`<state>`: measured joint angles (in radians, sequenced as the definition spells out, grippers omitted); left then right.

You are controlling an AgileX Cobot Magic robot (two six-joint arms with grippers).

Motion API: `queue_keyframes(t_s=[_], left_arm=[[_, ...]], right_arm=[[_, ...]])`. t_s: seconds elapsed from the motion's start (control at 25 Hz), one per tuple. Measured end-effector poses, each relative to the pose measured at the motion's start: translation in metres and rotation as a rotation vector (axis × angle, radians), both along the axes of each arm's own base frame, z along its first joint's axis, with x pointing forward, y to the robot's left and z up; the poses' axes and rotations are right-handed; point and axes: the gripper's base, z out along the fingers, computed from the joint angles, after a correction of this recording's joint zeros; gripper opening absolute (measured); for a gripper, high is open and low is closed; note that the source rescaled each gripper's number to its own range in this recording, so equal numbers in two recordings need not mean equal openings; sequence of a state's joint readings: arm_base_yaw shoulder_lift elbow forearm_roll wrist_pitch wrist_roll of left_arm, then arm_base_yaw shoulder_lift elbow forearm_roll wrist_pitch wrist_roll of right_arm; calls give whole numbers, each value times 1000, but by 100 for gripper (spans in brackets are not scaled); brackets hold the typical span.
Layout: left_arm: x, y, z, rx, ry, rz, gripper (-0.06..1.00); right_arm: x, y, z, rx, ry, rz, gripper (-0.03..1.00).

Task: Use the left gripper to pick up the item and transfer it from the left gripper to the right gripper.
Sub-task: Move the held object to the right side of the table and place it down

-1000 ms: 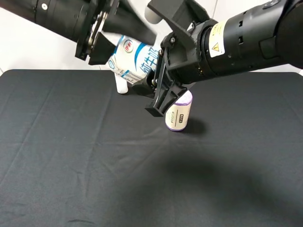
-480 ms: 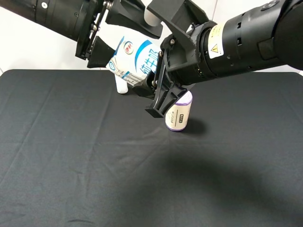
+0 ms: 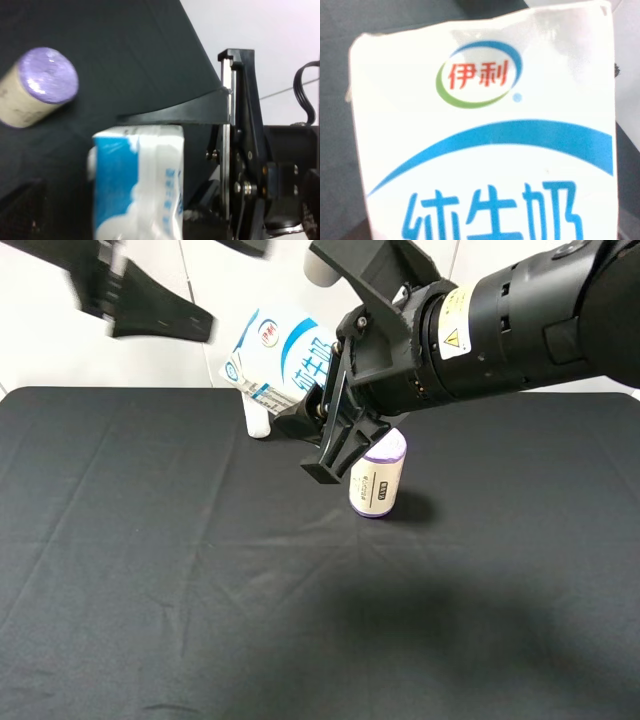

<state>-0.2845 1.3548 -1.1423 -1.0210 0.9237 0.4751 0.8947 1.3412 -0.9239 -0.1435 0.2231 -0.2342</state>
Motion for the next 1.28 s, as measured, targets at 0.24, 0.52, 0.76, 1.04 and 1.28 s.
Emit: queue_keyframes(t_s=[0.24, 0.52, 0.76, 1.04, 1.28], left_arm=[[-22, 38, 19, 104, -49, 34, 100], [-65, 74, 38, 335, -150, 174, 100], [-109, 98, 51, 511, -203, 342, 100], [-161, 121, 63, 634, -311, 514, 100], [-201, 132, 54, 645, -396, 588, 100]], right_arm=[[0, 0, 0, 5, 0, 0, 1], [0, 0, 0, 6, 1, -1, 1], [0, 0, 0, 7, 3, -2, 1], [0, 0, 0, 20, 20, -9, 1], [-1, 0, 0, 17, 28, -12, 1]])
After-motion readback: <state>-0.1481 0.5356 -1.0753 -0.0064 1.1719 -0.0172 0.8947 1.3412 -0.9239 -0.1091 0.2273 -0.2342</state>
